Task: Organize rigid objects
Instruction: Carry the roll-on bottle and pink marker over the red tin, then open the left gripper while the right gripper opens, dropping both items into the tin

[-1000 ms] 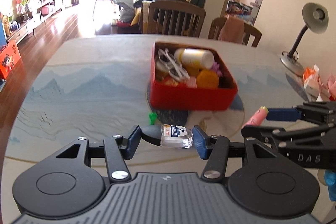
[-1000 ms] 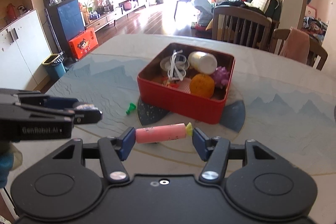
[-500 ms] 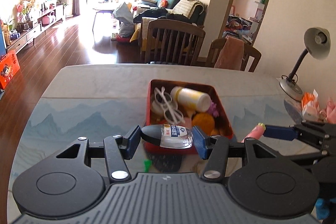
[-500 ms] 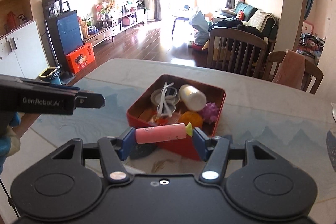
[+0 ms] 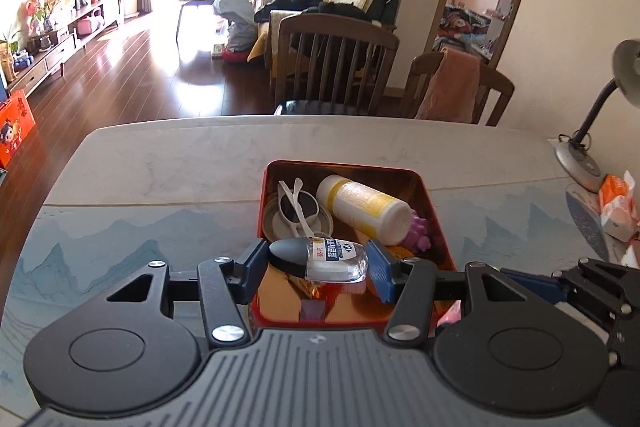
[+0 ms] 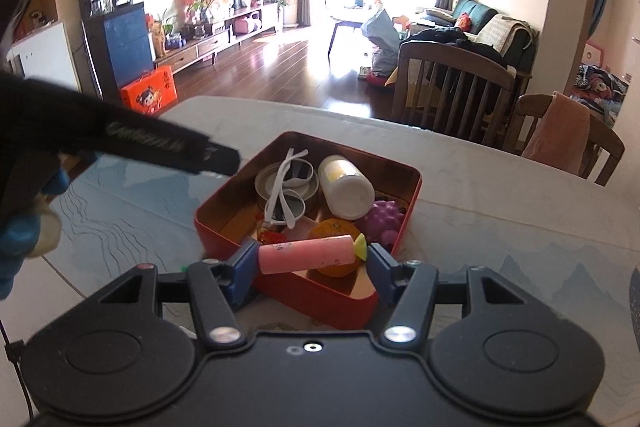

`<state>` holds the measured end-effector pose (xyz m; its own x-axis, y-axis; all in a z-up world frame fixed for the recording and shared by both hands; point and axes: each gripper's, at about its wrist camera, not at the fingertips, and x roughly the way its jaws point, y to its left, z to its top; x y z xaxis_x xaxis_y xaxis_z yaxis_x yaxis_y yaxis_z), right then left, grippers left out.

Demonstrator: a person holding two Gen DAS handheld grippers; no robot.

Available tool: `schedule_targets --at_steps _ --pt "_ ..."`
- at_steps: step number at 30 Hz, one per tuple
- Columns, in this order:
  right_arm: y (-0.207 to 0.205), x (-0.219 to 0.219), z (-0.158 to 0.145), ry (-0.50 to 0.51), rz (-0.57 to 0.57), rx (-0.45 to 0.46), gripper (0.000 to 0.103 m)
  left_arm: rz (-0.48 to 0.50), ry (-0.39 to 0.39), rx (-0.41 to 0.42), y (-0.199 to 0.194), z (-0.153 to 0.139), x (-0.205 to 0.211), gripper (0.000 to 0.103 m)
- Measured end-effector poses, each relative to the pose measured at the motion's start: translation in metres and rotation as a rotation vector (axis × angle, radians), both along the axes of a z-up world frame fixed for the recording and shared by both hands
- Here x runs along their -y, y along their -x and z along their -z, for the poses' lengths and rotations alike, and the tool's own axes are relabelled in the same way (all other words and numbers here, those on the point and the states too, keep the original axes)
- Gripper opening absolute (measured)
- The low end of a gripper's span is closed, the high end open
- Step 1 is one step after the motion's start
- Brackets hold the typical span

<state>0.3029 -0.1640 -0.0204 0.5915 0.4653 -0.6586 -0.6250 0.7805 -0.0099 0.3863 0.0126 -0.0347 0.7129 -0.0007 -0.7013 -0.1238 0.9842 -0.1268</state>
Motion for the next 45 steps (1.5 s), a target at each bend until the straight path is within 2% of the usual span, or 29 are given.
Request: schedule_targets --at_steps 10,20,34,40,45 --pt "-0.034 -0.008 0.023 0.032 -0.034 -0.045 0.059 -0.002 -0.022 -0.054 -0.058 0.025 0.008 0.054" --pt "-0.053 -0.018 0.037 0.045 -0.027 -0.043 0.059 0.028 -0.046 -0.093 -0.086 0.048 0.016 0.054" --pt "-0.073 -0.025 0.041 0.027 -0.012 -0.041 0.059 0.018 -0.077 -0.132 -0.103 0.067 0.009 0.054" --pt "-0.07 -0.024 0.044 0.037 -0.008 -0.052 0.063 -0.014 -0.046 -0.168 -0.107 0.074 0.001 0.054" --pt "-0.066 -0.019 0.043 0.036 0.003 -0.055 0.064 -0.021 -0.037 -0.164 -0.101 0.072 -0.002 0.055"
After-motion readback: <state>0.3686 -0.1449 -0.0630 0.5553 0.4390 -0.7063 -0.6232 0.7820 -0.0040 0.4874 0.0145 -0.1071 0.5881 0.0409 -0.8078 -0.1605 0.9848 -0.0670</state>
